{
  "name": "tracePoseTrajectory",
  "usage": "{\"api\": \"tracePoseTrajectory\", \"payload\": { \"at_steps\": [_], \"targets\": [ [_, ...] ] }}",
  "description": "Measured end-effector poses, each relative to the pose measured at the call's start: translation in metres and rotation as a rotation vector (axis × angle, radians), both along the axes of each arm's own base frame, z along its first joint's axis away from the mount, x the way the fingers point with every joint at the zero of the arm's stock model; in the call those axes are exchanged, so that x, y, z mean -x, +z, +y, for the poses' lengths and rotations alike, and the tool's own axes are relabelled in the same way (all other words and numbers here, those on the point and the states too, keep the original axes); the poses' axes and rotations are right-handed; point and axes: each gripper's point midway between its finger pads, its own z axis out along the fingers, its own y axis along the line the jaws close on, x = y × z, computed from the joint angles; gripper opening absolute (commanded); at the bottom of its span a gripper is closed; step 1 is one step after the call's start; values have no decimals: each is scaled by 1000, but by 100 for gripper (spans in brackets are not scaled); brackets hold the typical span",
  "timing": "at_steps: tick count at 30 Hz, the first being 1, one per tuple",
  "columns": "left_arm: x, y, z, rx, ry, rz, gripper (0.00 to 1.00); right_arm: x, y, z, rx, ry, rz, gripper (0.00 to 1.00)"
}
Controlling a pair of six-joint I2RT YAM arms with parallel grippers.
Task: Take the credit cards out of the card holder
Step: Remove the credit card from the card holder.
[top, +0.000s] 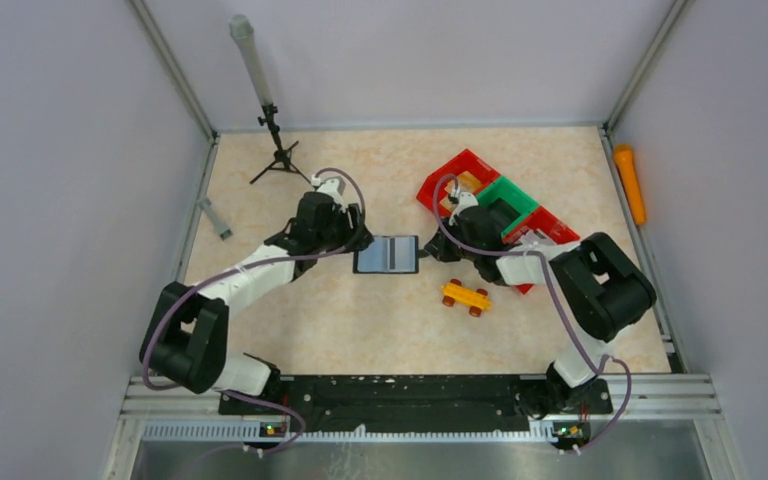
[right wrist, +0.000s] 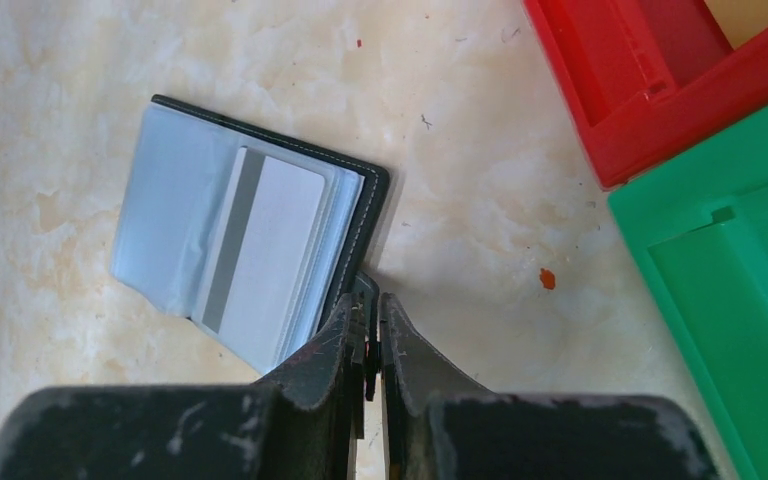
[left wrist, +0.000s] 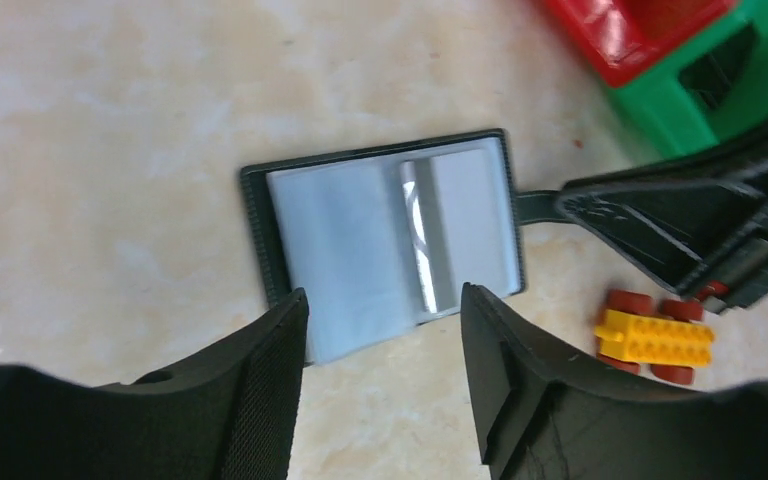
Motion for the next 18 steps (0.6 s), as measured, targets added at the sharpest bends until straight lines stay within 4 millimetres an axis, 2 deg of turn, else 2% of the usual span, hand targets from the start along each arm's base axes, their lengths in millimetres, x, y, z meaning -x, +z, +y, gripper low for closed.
{"api": "tracePoseTrajectory", "payload": {
  "at_steps": [3, 5, 10, 13, 15, 18],
  "targets": [
    [7, 11, -27, 45, -112, -52, 36, 0, 5, 1, -10, 6, -9, 3],
    [10, 8, -39, 66, -164, -41, 28, 0, 7, 3, -16, 12, -11, 3],
    [3, -27, -59, 83, -232, 79, 17, 4, 11, 3, -27, 23, -16, 3],
    [6, -49, -65, 90, -258, 163, 12, 7, 15, 3, -39, 31, -27, 2],
    [9, -58, -67, 90, -265, 211, 4, 8, 18, 4, -50, 38, -37, 2],
    [8, -65, -66, 82, -248, 262, 0, 8, 21, 6, -62, 48, -44, 2]
  ]
}}
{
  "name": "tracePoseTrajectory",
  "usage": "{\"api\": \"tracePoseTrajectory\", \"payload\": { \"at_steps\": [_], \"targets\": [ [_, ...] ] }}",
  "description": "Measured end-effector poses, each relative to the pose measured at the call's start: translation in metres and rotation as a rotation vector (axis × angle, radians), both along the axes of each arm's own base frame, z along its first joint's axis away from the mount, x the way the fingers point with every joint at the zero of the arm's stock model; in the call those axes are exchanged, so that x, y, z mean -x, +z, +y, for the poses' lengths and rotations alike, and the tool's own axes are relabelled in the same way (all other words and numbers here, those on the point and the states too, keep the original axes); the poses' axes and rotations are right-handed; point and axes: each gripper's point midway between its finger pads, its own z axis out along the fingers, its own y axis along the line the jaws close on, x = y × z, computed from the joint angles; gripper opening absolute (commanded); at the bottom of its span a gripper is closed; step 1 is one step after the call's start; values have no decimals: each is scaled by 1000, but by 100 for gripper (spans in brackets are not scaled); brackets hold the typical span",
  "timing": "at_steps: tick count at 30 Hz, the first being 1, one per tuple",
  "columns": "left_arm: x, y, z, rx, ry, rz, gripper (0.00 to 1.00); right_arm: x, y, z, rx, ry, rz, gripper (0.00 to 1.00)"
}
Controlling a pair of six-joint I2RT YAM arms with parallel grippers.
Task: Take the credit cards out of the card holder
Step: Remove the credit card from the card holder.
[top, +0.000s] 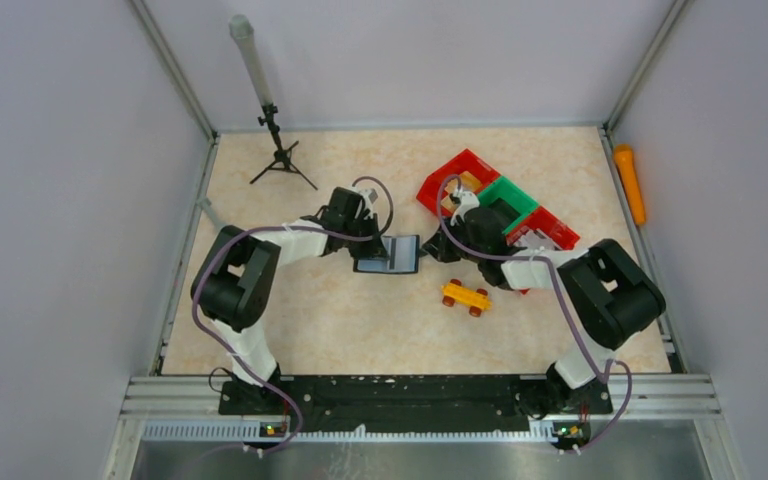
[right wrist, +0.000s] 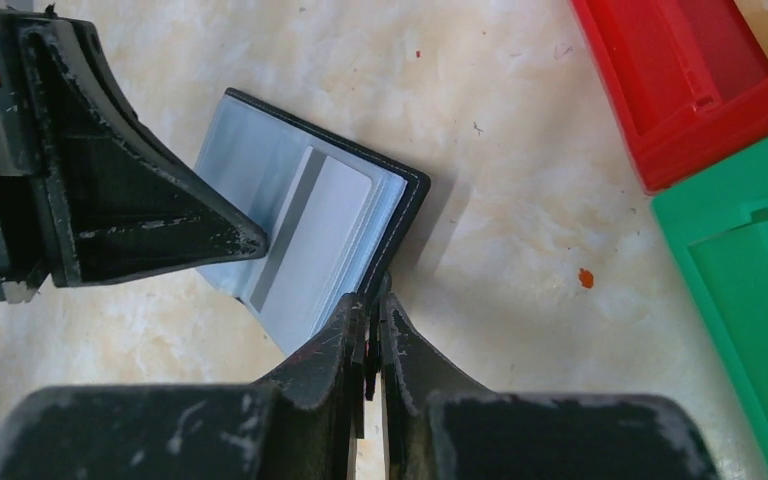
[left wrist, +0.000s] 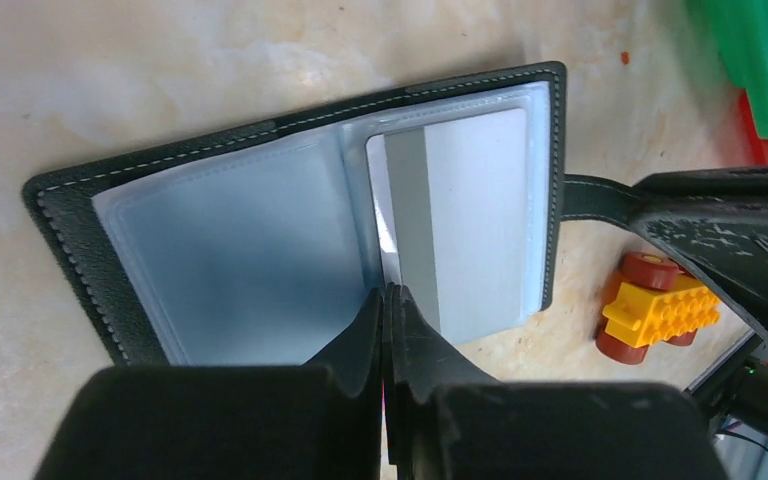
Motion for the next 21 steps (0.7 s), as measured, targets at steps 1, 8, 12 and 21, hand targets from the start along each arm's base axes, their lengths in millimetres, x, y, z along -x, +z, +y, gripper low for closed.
{"api": "tracePoseTrajectory", "payload": {
  "at_steps": [1, 8, 12, 21],
  "targets": [
    [-1, -2, 2, -5, 11, 16, 0, 0, 1, 1, -3, 2, -3, 2],
    [-9, -7, 23, -23, 96, 67, 0, 5, 5, 3, -38, 22, -21, 3],
    [-9, -7, 23, -23, 102, 75, 0, 12, 14, 4, -68, 42, -51, 9],
    [-10, -8, 19, -28, 92, 114, 0, 11, 16, 13, -98, 61, -26, 58]
  ]
}}
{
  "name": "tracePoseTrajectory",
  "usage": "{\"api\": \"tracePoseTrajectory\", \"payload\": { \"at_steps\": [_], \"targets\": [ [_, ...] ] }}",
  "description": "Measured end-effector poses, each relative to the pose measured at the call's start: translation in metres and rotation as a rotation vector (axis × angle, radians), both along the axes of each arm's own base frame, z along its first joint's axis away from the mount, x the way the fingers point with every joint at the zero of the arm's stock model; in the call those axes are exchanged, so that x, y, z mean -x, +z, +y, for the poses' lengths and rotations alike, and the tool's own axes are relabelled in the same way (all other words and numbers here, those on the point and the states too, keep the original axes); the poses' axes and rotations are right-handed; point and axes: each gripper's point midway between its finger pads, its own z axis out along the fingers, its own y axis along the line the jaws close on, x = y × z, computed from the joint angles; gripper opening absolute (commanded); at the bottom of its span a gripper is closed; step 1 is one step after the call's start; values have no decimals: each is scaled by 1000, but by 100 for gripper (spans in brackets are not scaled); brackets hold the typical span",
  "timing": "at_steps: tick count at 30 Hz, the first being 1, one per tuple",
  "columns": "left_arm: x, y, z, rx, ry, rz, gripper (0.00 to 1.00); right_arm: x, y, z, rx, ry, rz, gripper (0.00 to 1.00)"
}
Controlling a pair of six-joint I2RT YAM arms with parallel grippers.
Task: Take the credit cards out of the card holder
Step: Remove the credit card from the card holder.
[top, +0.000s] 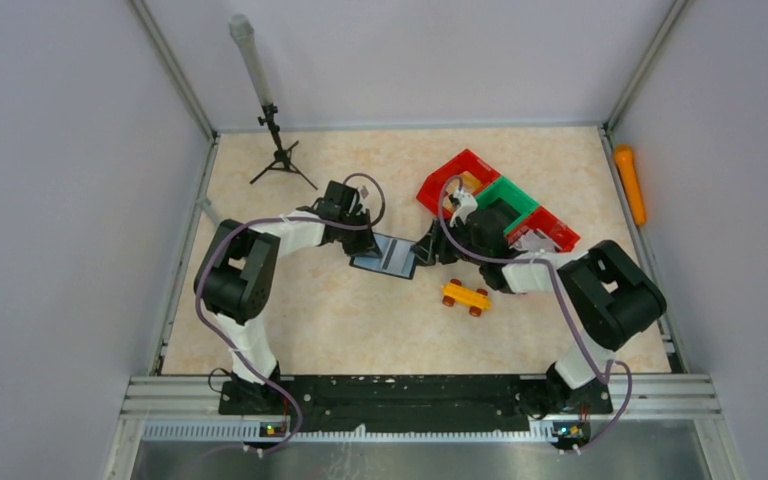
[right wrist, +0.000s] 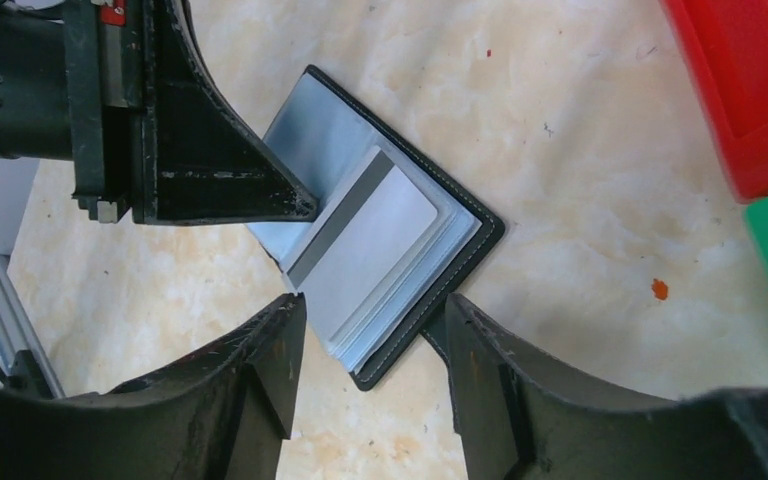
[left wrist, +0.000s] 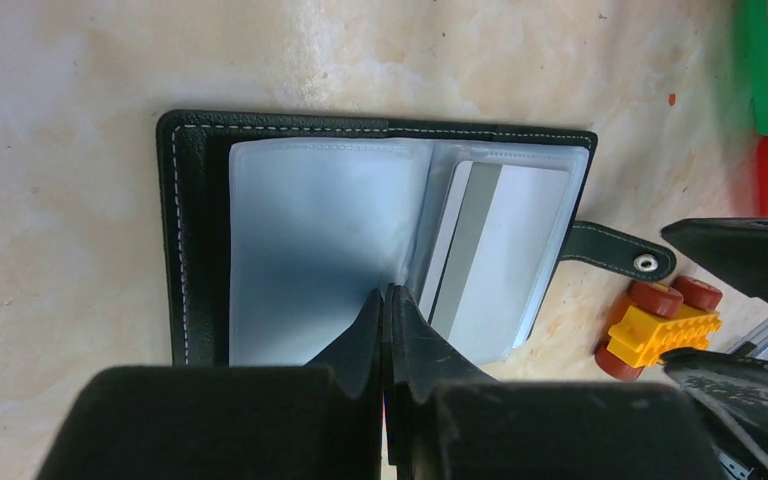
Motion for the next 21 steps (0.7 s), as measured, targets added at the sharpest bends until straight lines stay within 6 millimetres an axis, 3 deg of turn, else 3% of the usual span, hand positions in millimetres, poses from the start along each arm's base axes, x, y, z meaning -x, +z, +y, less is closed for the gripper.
{"api": "tracePoseTrajectory", "payload": {
  "at_steps": [3, 7, 13, 21],
  "targets": [
    [-2, 0, 0, -14, 4, 15, 0, 0, -10, 5, -5, 5, 56, 66],
    [-3, 0, 2, -34, 11, 21, 0, 1, -25, 4, 21, -12, 123, 69],
    [-3, -1, 3, -40, 13, 21, 0, -6, -33, -1, 77, -53, 172, 69],
    [-2, -1, -2, -13, -9, 40, 0, -13, -34, 17, 39, -8, 210, 65]
  ]
}}
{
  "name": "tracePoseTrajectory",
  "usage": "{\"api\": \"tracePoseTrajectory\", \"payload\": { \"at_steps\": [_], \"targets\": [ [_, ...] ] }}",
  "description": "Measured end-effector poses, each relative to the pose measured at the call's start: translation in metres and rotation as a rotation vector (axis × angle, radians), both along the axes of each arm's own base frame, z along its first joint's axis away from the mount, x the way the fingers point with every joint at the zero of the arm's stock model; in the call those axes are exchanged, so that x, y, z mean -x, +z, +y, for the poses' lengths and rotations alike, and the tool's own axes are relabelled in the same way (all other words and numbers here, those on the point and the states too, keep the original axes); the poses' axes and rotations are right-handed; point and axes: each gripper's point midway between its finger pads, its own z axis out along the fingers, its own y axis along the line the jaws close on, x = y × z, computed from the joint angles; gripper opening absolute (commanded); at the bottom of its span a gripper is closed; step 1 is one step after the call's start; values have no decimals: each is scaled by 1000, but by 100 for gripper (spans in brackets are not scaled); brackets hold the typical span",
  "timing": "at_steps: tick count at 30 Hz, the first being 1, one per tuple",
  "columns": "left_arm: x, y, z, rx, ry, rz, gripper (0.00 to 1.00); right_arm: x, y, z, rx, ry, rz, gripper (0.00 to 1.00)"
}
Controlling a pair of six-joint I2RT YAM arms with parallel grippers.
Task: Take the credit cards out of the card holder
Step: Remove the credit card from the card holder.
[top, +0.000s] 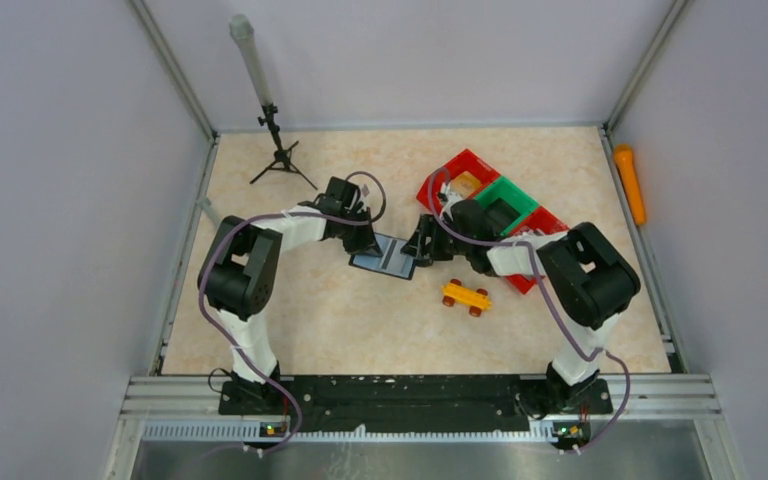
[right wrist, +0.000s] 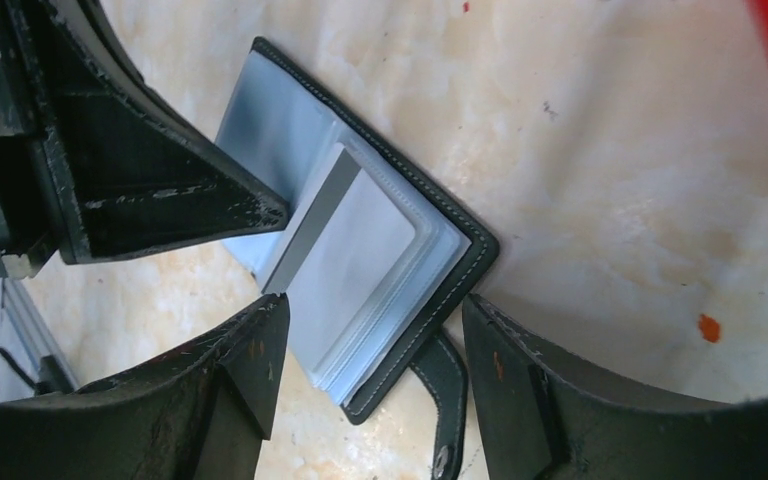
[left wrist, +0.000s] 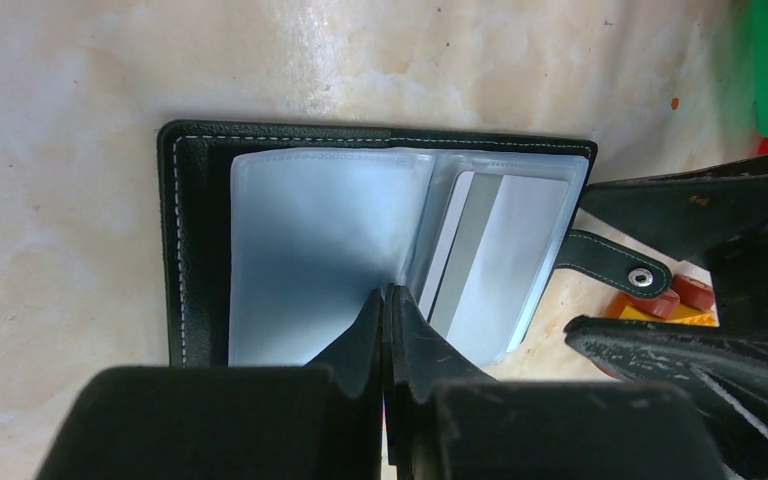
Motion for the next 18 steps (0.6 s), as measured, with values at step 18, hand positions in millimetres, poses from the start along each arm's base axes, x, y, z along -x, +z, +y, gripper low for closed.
{"api": "tracePoseTrajectory", "payload": {
  "at_steps": [18],
  "targets": [
    [0, 1, -11, 93, -38, 33, 0, 13, 1, 2, -128, 15, -4, 54]
  ]
}}
